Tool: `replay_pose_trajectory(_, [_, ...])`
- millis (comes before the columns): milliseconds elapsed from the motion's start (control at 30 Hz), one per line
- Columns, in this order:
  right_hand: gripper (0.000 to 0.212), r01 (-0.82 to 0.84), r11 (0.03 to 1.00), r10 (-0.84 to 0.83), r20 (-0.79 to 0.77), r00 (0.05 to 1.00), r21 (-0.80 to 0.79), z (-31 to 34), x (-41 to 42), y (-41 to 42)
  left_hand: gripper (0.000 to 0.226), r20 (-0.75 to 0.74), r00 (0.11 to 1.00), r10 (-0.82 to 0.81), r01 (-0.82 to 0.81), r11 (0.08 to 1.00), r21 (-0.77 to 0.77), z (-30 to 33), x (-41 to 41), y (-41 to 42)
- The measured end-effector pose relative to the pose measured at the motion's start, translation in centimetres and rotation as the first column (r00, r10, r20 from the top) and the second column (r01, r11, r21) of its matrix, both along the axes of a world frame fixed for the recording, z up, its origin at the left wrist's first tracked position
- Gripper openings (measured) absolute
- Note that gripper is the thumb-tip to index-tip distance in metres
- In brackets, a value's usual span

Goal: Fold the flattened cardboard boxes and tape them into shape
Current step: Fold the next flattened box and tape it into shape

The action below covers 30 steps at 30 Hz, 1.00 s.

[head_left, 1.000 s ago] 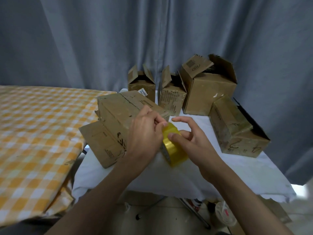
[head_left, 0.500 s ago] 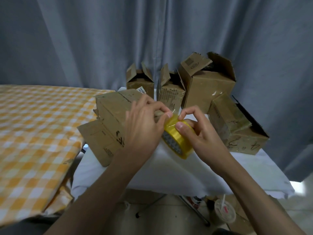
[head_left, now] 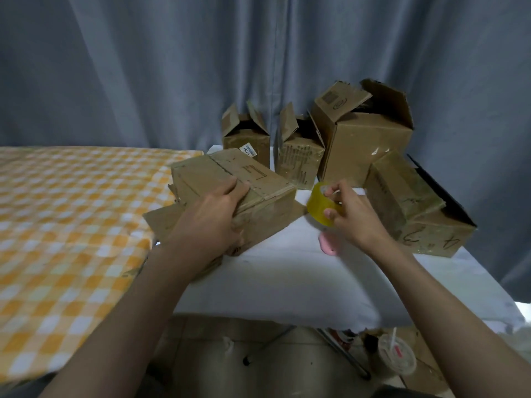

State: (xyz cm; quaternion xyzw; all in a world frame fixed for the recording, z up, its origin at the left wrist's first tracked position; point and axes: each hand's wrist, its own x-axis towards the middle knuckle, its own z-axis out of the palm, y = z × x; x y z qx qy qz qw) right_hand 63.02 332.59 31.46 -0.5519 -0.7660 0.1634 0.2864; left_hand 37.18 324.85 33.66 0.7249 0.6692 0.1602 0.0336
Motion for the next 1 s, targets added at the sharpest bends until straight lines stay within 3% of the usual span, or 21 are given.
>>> replay_pose_trajectory(100, [0.031,0.037,0.999,-0.036,0.124,0.992,-0.006,-0.9,-0.4,0.7,0.121,-0.079,0.995,-0.064,0.058,0.995,-0.08,0.3,-1.3,-0.1])
replay_pose_trajectory(233, [0.031,0.087,0.996,-0.084,0.093,0.992,-0.028,-1.1,-1.5,0.9,0.109,-0.126,0.986,-0.108,0.107,0.994,-0.017,1.0,-2.1,-0.2])
replay_pose_trajectory(333, [0.021,0.117,0.98,-0.113,-0.033,0.993,0.16,-0.2,-3.2,0.0,0.105,-0.192,0.977,-0.093,0.097,0.995,0.009,1.8,-1.6,-0.2])
replay_pose_trajectory(400, [0.016,0.088,0.953,-0.032,-0.193,0.981,0.29,0.9,-4.8,-1.3,0.103,-0.237,0.966,-0.104,0.118,0.992,0.047,2.0,-1.0,-0.4])
replay_pose_trajectory(467, [0.013,0.019,0.937,0.074,-0.252,0.965,0.348,1.8,-6.3,-2.6,0.104,-0.29,0.953,-0.091,0.127,0.986,0.107,1.7,0.3,-1.1])
replay_pose_trajectory(533, [0.013,-0.037,0.944,0.103,-0.185,0.977,0.327,2.0,-7.1,-3.4,0.099,-0.287,0.954,-0.084,0.143,0.972,0.188,1.0,2.1,-2.0])
replay_pose_trajectory(633, [0.015,-0.026,0.957,0.071,-0.147,0.987,0.288,1.6,-6.8,-3.9,0.09,-0.147,0.983,-0.114,0.151,0.952,0.268,0.1,3.6,-2.6])
replay_pose_trajectory(767, [0.02,-0.087,0.927,0.154,-0.16,0.975,0.365,0.7,-5.8,-5.5,0.079,0.031,0.979,-0.203,0.195,0.965,0.175,-0.2,3.6,-2.1])
replay_pose_trajectory(867, [0.028,-0.125,0.919,0.173,-0.097,0.98,0.374,-0.2,-5.6,-6.3,0.086,-0.023,0.978,-0.209,0.21,0.977,0.028,-0.6,3.2,-1.6])
replay_pose_trajectory(1000, [0.025,-0.126,0.92,0.16,-0.063,0.985,0.371,-0.4,-5.3,-6.2,0.081,-0.074,0.988,-0.137,0.136,0.99,-0.023,0.1,0.7,-0.5])
